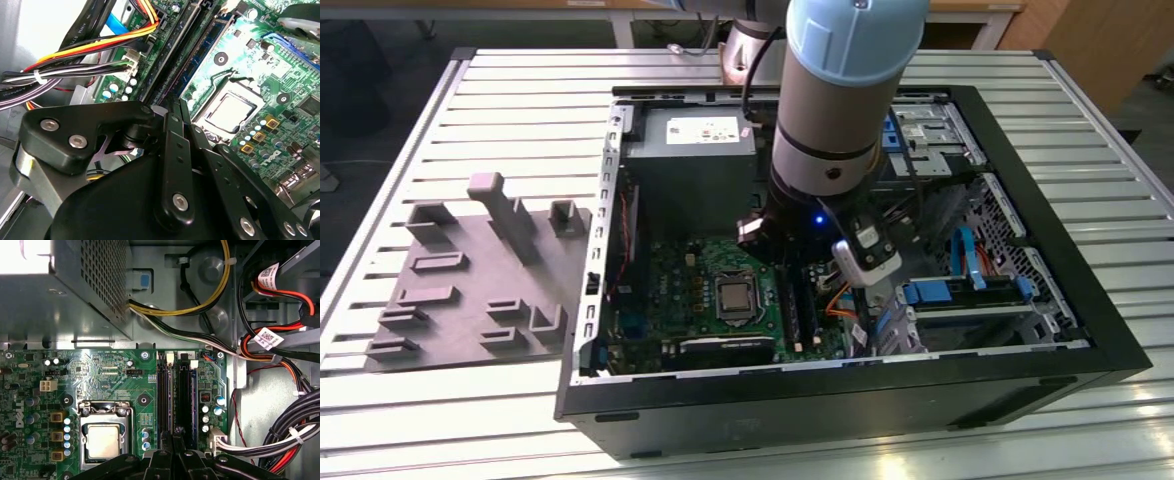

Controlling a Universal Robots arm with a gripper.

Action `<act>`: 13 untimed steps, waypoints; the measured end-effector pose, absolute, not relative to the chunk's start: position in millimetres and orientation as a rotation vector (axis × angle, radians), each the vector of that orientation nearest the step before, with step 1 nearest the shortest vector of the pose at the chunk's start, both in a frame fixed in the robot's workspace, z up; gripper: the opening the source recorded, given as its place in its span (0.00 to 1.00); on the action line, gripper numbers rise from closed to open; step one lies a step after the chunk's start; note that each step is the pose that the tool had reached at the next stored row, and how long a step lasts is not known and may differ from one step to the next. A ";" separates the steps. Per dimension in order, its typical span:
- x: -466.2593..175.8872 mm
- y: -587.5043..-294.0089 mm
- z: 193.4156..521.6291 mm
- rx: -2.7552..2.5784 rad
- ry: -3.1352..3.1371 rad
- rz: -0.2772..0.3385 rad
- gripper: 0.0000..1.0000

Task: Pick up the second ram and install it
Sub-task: 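Insert the second ram into the second slot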

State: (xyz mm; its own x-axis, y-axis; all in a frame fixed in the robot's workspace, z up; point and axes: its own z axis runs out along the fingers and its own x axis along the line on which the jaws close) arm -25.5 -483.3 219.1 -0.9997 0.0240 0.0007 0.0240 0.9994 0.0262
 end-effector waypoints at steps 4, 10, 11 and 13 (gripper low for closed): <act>-25.5 -483.3 217.9 -0.038 -3.141 -0.041 0.12; -25.5 -483.2 216.2 -0.038 -3.141 -0.041 0.12; -25.5 -483.3 216.2 -0.038 -3.141 -0.041 0.12; -25.5 -483.2 216.0 -0.038 -3.141 -0.041 0.12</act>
